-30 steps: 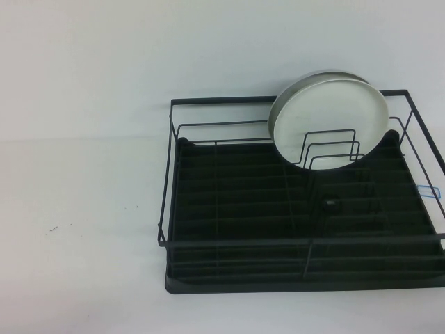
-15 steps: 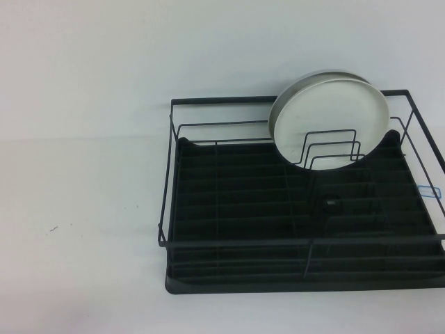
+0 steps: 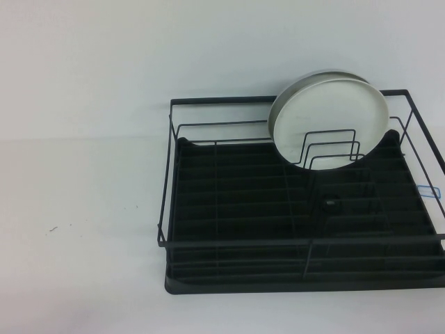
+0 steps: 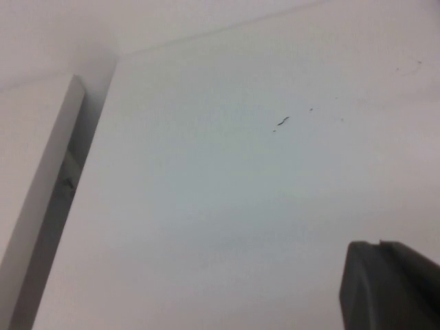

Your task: Place plate on rack

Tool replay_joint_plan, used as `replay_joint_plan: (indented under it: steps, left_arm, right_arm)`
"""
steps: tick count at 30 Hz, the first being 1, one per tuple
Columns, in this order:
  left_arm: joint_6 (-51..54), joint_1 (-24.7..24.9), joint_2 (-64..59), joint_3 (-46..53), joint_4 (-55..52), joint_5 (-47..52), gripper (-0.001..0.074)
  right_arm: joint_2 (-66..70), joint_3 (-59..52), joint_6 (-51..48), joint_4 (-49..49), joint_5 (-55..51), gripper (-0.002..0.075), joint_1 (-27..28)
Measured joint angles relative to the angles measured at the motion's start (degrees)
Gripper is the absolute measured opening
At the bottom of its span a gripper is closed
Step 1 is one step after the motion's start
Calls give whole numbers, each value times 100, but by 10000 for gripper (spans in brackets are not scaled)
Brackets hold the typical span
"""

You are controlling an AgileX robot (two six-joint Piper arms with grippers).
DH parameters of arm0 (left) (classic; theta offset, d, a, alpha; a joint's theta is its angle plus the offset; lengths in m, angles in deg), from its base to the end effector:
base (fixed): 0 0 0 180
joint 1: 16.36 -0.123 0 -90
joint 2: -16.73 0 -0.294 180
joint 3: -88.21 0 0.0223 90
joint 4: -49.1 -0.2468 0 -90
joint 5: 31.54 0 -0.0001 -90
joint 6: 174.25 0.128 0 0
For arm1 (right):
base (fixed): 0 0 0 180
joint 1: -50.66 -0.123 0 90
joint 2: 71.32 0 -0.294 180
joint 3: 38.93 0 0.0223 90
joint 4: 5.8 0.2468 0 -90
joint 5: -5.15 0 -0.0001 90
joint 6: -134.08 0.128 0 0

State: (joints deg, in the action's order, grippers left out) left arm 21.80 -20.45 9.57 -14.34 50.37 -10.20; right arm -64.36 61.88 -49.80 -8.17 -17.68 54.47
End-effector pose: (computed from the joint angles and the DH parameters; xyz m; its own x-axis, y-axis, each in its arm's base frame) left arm 0.0748 0.0043 0.1698 -0.2812 0.2371 -0.9299 0.0088 0.9696 0.2446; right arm 0.0736 -0.0070 0.1558 -0.3310 -0.0838 -0.9399 0.0469 0.9934 -0.1051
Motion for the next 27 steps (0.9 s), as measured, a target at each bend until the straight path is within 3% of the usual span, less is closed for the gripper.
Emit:
replay_joint_plan:
  steps: [4,16,27]
  left_arm:
    - [0,355,0,-2,0,0,0]
    - [-47,798,0,0,0,0,0]
    - [-643,836,0,0,24,-20,0]
  right_arm:
    - [0,0,0,0,0,18,0]
    - [0,0,0,0,0,18,0]
    - [0,0,21,0,0,18,0]
